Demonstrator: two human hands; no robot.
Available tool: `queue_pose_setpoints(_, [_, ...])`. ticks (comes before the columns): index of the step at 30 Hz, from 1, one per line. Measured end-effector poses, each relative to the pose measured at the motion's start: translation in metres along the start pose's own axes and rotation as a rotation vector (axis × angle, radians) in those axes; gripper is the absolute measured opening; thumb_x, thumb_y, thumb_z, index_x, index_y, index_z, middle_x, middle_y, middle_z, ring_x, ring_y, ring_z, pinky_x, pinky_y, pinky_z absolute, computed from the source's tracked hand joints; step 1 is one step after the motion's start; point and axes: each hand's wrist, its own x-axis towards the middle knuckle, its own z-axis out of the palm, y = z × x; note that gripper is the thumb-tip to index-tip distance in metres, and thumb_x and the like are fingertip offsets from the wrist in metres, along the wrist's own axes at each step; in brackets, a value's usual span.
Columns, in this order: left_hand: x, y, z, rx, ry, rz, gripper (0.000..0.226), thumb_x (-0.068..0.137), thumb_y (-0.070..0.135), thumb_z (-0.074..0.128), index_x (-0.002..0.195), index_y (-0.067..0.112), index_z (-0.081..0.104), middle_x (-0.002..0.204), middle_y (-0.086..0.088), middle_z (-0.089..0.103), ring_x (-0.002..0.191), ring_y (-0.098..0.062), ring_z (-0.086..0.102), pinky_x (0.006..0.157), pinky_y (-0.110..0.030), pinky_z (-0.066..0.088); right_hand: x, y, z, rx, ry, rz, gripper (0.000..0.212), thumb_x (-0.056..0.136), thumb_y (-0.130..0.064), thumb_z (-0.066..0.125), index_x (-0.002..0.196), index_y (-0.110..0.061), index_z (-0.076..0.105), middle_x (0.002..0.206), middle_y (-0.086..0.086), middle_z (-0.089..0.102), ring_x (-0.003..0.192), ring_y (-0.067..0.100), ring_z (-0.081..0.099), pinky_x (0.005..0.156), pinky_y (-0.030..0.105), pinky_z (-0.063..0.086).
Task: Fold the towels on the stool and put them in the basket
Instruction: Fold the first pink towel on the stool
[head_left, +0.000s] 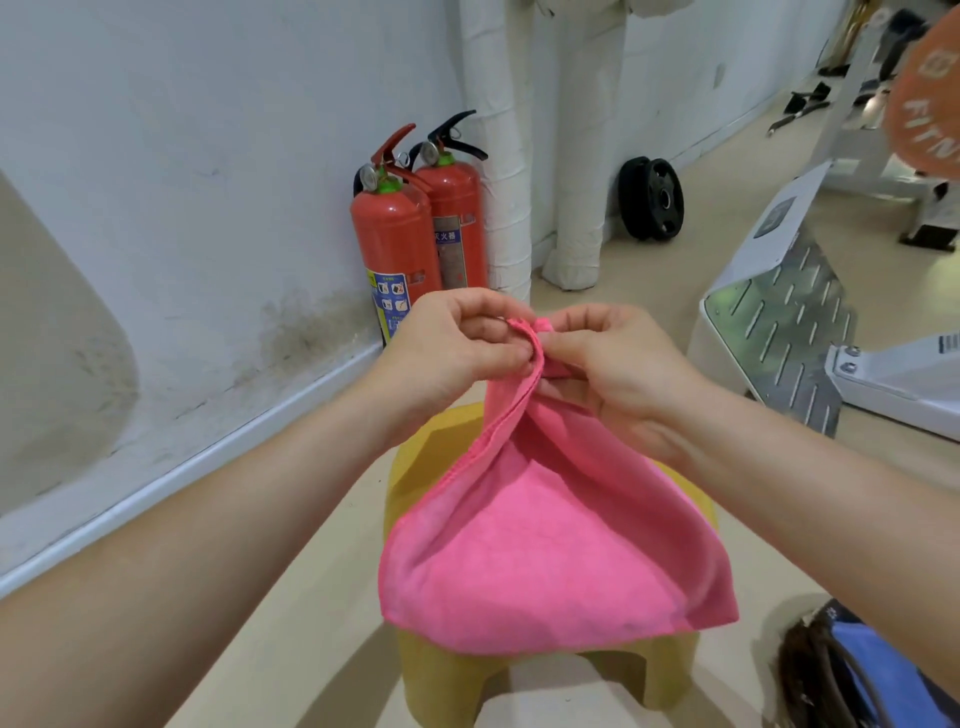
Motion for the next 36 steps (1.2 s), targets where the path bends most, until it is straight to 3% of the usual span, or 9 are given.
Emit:
queue_pose_setpoints(5, [-0.003, 0.001, 0.002, 0.445, 0.105, 0.247, 0.022, 0.075, 0.009, 0.078, 0.076, 0.029, 0.069, 0.072, 0.004, 0.064, 0.065, -0.004, 0.057, 0.062, -0.020, 0.048, -0.007, -0.002, 0.000, -0.006, -0.019, -0.015, 0.005, 0.090, 0.000, 0.060, 0.088, -0.004, 0.061, 0.068, 0.011, 0.062, 0.053, 0.012, 0.062, 0.055, 0.023, 0.058])
queue_pose_setpoints(7, [-0.004, 0.003, 0.000, 0.577, 0.156, 0.331, 0.023, 0.071, 0.016, 0.081, 0.074, 0.035, 0.068, 0.081, 0.007, 0.058, 0.073, 0.000, 0.053, 0.068, -0.012, 0.043, -0.009, -0.003, 0.000, -0.013, -0.025, -0.031, 0.007, 0.090, 0.000, 0.060, 0.085, -0.005, 0.060, 0.067, 0.010, 0.063, 0.055, 0.013, 0.062, 0.058, 0.025, 0.058])
queue_pose_setpoints(12, [-0.006, 0.008, -0.003, 0.775, 0.155, 0.540, 0.009, 0.071, 0.016, 0.080, 0.078, 0.020, 0.075, 0.083, 0.002, 0.062, 0.071, -0.004, 0.053, 0.063, -0.007, 0.038, -0.017, -0.007, 0.002, -0.099, -0.043, -0.112, 0.010, 0.090, -0.001, 0.060, 0.082, -0.008, 0.058, 0.060, 0.004, 0.061, 0.055, 0.012, 0.061, 0.063, 0.029, 0.059])
queue_pose_setpoints(17, [-0.008, 0.012, -0.003, 0.915, 0.119, 0.619, 0.012, 0.071, 0.022, 0.071, 0.081, 0.016, 0.075, 0.075, 0.002, 0.070, 0.067, -0.011, 0.061, 0.065, -0.026, 0.045, -0.015, -0.004, 0.001, -0.225, 0.037, -0.250, 0.015, 0.088, -0.009, 0.066, 0.082, -0.015, 0.053, 0.069, 0.012, 0.062, 0.067, 0.023, 0.062, 0.079, 0.053, 0.057])
queue_pose_setpoints(22, [-0.010, 0.015, -0.006, 0.929, 0.137, 0.602, 0.012, 0.073, 0.019, 0.075, 0.084, 0.016, 0.075, 0.078, 0.002, 0.073, 0.070, -0.012, 0.064, 0.067, -0.025, 0.046, -0.016, -0.001, 0.002, -0.416, 0.044, -0.365, 0.020, 0.082, -0.008, 0.061, 0.073, -0.025, 0.054, 0.051, 0.002, 0.055, 0.061, 0.025, 0.053, 0.070, 0.067, 0.051])
queue_pose_setpoints(24, [-0.010, 0.017, -0.006, 0.925, 0.144, 0.598, 0.013, 0.072, 0.015, 0.077, 0.084, 0.014, 0.073, 0.077, 0.002, 0.072, 0.070, -0.012, 0.065, 0.066, -0.024, 0.047, -0.018, -0.003, 0.003, -0.475, 0.040, -0.412, 0.019, 0.072, -0.005, 0.054, 0.072, -0.025, 0.053, 0.049, -0.002, 0.051, 0.057, 0.021, 0.049, 0.062, 0.057, 0.053])
queue_pose_setpoints(28, [-0.011, 0.020, -0.008, 0.902, 0.139, 0.546, 0.029, 0.073, 0.014, 0.076, 0.101, 0.017, 0.069, 0.077, 0.003, 0.068, 0.071, -0.014, 0.063, 0.069, -0.031, 0.051, -0.024, -0.004, 0.003, -0.606, -0.015, -0.491, 0.021, 0.076, -0.007, 0.062, 0.077, -0.021, 0.046, 0.043, -0.013, 0.049, 0.043, 0.003, 0.037, 0.048, 0.019, 0.033])
queue_pose_setpoints(33, [-0.015, 0.029, -0.003, 1.121, 0.059, 0.522, 0.017, 0.078, 0.020, 0.067, 0.094, 0.024, 0.073, 0.078, 0.002, 0.071, 0.077, -0.021, 0.065, 0.067, -0.034, 0.049, -0.023, -0.002, 0.005, -0.731, 0.016, -0.523, 0.028, 0.073, -0.008, 0.063, 0.075, -0.025, 0.041, 0.046, -0.012, 0.049, 0.047, 0.006, 0.038, 0.048, 0.018, 0.032])
queue_pose_setpoints(36, [-0.017, 0.037, -0.001, 1.218, 0.051, 0.538, 0.014, 0.080, 0.021, 0.068, 0.093, 0.023, 0.071, 0.078, 0.003, 0.070, 0.078, -0.023, 0.064, 0.064, -0.032, 0.044, -0.024, -0.006, 0.006, -0.761, 0.023, -0.507, 0.031, 0.070, -0.005, 0.063, 0.077, -0.024, 0.040, 0.063, -0.003, 0.066, 0.053, 0.005, 0.050, 0.052, 0.023, 0.040])
